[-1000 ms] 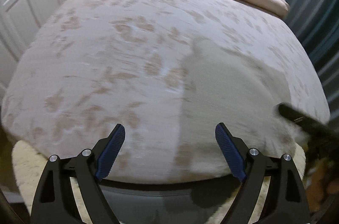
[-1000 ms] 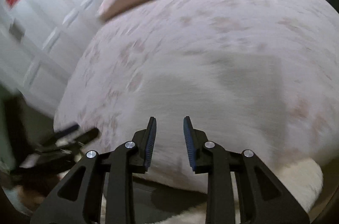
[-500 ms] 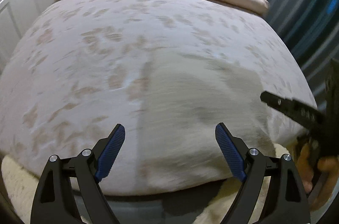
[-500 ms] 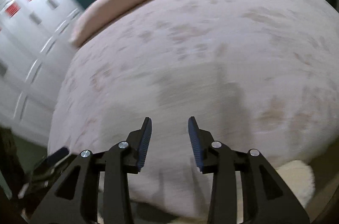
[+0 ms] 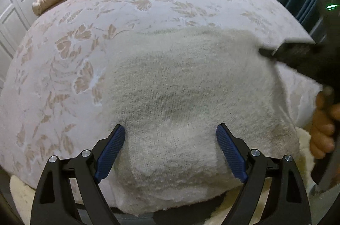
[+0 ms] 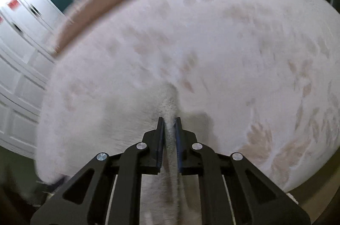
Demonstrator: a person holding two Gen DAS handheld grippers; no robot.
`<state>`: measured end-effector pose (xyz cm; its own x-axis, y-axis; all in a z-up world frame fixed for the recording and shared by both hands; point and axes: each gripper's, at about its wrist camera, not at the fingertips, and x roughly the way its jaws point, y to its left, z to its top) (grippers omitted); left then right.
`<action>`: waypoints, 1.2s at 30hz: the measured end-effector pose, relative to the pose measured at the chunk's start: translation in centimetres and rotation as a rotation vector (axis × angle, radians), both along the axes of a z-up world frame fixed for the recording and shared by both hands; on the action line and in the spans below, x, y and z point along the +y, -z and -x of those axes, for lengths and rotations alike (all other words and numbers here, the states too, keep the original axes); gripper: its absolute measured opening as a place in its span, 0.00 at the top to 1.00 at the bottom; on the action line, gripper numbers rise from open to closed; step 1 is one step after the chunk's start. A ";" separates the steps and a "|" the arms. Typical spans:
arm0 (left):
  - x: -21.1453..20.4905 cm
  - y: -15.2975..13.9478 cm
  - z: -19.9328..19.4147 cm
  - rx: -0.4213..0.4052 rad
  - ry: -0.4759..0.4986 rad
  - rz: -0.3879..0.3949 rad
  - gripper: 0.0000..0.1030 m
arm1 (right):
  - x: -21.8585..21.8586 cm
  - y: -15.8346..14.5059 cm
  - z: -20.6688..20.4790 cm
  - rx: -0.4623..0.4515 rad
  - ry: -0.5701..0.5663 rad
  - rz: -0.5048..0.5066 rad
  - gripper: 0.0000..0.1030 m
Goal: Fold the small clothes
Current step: 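Press the folded sweater flat with both open tools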
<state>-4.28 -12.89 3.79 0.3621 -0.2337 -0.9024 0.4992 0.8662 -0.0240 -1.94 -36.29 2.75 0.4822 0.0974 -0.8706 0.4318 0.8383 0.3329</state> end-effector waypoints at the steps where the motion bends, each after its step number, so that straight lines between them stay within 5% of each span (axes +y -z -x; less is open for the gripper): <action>1: -0.3 0.1 0.0 -0.006 0.006 -0.008 0.14 | 0.0 1.4 -0.2 0.029 -0.012 -0.028 0.91; 7: -1.2 0.6 0.3 -0.038 0.009 -0.063 0.10 | 1.1 -4.8 3.2 -0.093 0.010 0.010 0.88; 11: -1.3 0.7 0.1 -0.035 0.012 -0.074 0.10 | 4.3 -7.0 6.2 -0.076 -0.071 0.074 0.88; 18: -1.4 0.8 0.3 -0.041 0.024 -0.090 0.08 | 7.8 0.2 7.9 0.108 -0.132 0.143 0.88; 24: -1.4 0.7 0.2 -0.036 0.000 -0.085 0.08 | 7.5 -2.8 7.6 0.058 -0.116 0.115 0.85; 30: -1.5 0.6 0.4 -0.050 0.008 -0.103 0.08 | 7.5 -0.1 7.8 0.109 -0.112 0.101 0.84; 32: -1.2 0.4 0.2 -0.042 0.007 -0.098 0.08 | 7.2 -1.1 7.7 0.094 -0.099 0.089 0.82; 36: 0.4 -0.8 -0.5 0.016 -0.046 -0.035 0.08 | 6.0 -3.1 8.4 0.011 -0.047 0.044 0.49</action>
